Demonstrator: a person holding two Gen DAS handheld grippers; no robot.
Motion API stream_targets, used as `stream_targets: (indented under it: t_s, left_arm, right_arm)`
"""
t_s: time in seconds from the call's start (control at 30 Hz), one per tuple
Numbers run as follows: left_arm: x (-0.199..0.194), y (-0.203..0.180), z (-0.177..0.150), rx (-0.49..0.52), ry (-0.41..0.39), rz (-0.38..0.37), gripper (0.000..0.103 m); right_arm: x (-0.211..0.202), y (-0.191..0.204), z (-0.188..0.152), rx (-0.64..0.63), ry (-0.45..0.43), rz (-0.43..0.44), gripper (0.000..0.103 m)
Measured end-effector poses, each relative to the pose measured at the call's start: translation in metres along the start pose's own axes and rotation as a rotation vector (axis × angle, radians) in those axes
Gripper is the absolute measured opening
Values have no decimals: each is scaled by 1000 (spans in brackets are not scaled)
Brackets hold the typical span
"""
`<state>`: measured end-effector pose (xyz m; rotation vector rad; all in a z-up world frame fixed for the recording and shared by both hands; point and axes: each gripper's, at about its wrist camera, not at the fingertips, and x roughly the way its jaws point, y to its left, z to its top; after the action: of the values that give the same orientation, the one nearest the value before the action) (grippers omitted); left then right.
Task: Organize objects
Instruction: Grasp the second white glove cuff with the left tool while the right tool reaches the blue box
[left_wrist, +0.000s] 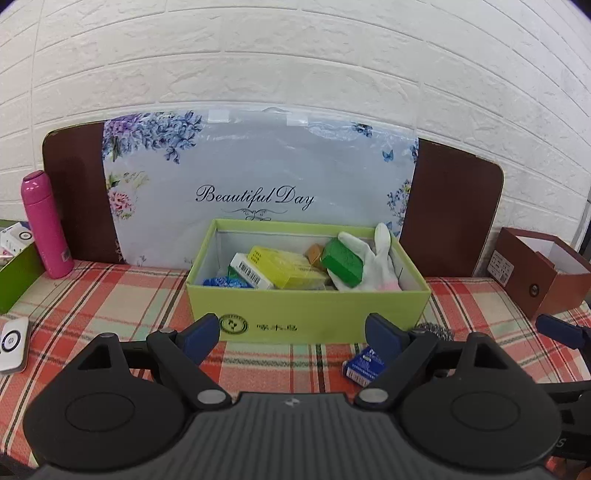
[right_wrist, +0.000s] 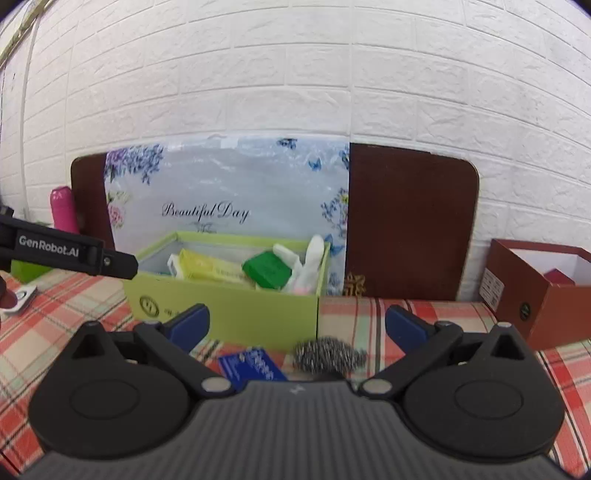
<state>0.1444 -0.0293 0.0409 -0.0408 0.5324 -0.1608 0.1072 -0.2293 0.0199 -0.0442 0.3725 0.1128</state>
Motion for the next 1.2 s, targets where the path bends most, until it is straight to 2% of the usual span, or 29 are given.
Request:
stream_targets:
  t_s: [0.17, 0.33, 0.6, 0.73, 0.93, 1.03, 1.13, 1.2]
  left_arm:
    - [-14, -1, -30, -21, 50, 1, 89]
    - [-15, 1, -55, -18, 101, 47, 89]
    - [-11, 11, -76, -47, 157, 56, 89]
    - [-6, 9, -80, -37, 161, -16, 89]
    - [21, -8, -96, 20, 240, -173, 89]
    - [34, -20, -106, 53, 310, -201, 89]
    - [34, -30, -114, 98, 311, -210, 89]
    - [31, -35, -118, 151, 308, -247, 77]
  right_arm:
    - [-19, 8, -30, -1, 58, -19, 103]
    - [-23, 14, -59, 23, 135, -27, 103]
    - [-25, 26, -89, 11, 206, -31, 103]
    - [-28, 24, -97, 14, 230, -45, 103]
    - [-35, 3, -96, 42, 220, -110, 103]
    - [-37, -6, -96, 56, 217, -138, 103]
    - [-37, -15, -96, 71, 216, -162, 103]
    - [-36, -19, -95, 78, 213, -159, 103]
